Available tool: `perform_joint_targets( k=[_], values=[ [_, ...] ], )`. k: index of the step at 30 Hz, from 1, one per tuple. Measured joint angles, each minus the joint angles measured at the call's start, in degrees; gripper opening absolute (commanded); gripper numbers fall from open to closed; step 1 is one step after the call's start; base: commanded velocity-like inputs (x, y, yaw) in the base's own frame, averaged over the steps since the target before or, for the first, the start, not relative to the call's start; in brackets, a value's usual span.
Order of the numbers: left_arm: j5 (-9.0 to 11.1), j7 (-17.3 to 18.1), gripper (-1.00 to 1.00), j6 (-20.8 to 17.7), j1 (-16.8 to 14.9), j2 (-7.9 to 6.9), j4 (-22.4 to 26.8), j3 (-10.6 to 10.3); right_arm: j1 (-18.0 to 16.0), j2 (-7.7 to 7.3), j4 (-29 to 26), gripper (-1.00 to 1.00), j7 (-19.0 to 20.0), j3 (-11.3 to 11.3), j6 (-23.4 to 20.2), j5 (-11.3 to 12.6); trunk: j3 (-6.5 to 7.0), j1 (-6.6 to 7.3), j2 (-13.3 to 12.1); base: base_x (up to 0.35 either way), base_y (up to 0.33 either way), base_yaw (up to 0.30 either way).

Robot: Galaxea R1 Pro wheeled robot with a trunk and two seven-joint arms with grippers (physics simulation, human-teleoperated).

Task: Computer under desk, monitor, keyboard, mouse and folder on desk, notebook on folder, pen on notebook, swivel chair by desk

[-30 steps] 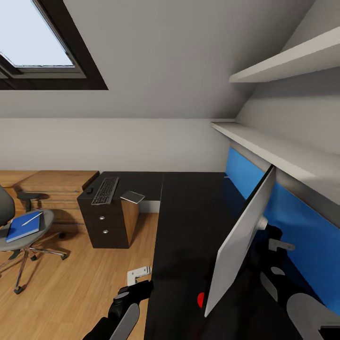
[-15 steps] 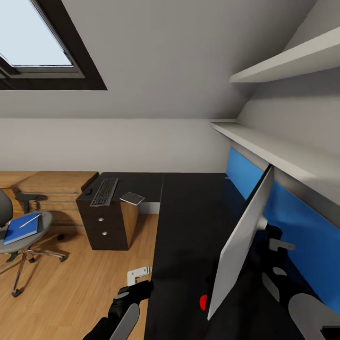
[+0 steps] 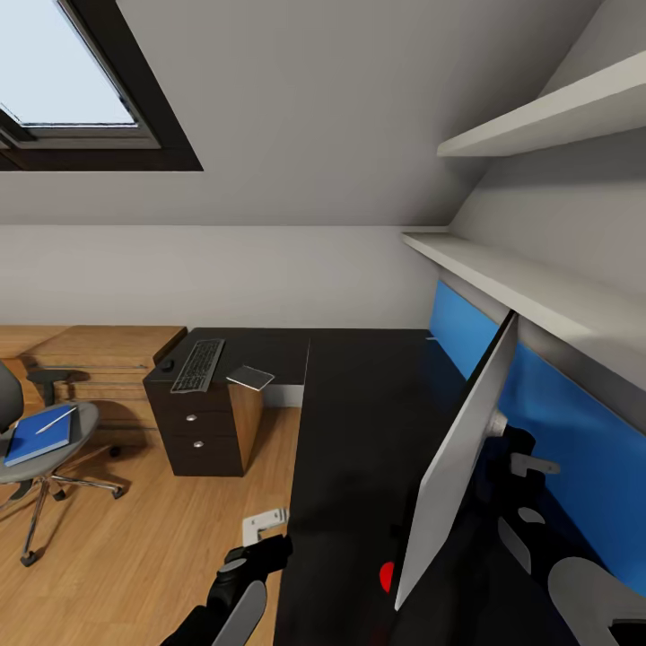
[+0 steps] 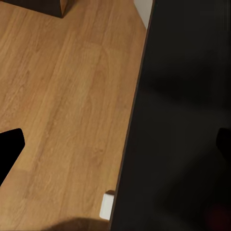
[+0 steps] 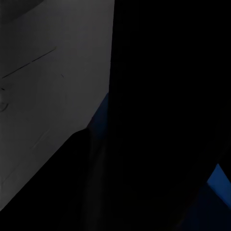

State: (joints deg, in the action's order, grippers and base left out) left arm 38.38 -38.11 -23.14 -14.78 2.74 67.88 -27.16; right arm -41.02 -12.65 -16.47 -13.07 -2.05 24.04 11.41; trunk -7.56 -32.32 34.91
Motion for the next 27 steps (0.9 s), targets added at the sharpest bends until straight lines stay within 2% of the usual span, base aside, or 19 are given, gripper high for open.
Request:
perform_joint_targets(
  k=[1,2,3,4,23,27],
  values=[
    [0.0,0.0,1.00,0.0,0.0,0.00,0.0,-0.2,0.0,0.00,0.0,-1.00,0.0,0.0,0.0,0.0,0.00,0.00,0.0,0.000,0.000,0.000],
    [0.0,0.0,1.00,0.0,0.0,0.00,0.0,-0.3,0.0,0.00,0.0,1.00,0.0,0.0,0.0,0.0,0.00,0.00,0.0,0.000,0.000,0.000],
    [0.0,0.0,1.00,0.0,0.0,0.00,0.0,-0.4,0.1,0.01,1.6,1.00,-2.4,-1.1,0.4,-3.3,-0.02,-0.03,-0.1,0.000,0.000,0.000],
    [0.0,0.0,1.00,0.1,0.0,0.00,0.0,-0.5,0.1,0.02,1.7,1.00,-2.5,-1.4,0.9,-3.4,-0.02,-0.02,-0.1,0.000,0.000,0.000],
    [0.0,0.0,1.00,0.1,0.0,0.05,-0.2,-0.6,0.1,0.02,1.7,1.00,-2.5,-1.6,1.4,-3.3,-0.02,-0.02,-0.1,0.000,0.000,0.000],
    [-0.1,0.0,1.00,0.1,0.0,0.69,-1.0,-0.6,0.1,0.02,1.7,1.00,-2.5,-1.6,1.4,-3.3,-0.02,-0.02,-0.1,0.000,0.000,0.000]
  ],
)
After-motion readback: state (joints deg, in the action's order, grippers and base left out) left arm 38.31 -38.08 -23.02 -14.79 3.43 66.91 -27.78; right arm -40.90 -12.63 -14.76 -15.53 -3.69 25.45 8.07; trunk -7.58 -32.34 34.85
